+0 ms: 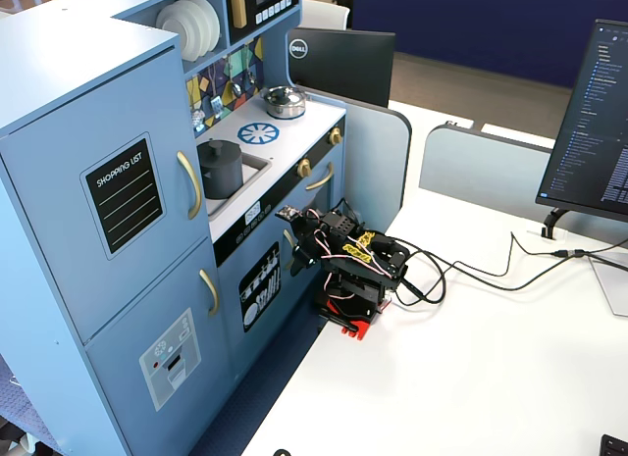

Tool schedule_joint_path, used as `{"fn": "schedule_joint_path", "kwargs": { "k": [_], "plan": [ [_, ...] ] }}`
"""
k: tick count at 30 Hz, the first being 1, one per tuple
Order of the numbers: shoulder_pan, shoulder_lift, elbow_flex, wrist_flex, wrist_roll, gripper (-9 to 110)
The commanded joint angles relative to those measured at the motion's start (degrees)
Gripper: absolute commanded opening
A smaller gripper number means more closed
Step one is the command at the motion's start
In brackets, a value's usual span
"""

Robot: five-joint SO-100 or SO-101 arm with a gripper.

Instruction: Take off the lid from the gray recipient and place it on the counter

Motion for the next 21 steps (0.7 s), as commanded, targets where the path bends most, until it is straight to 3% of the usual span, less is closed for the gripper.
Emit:
{"fn": "schedule_joint_path", "kwargs": {
  "k": [1,14,21],
  "plan": [
    [1.93,-0.26,0.09,10.02,0.79,0],
    [3.16,-0.44,-0.53,6.94,-0.62,0],
    [2.37,-3.78,-26.19,0.09,2.11,0]
  ]
}}
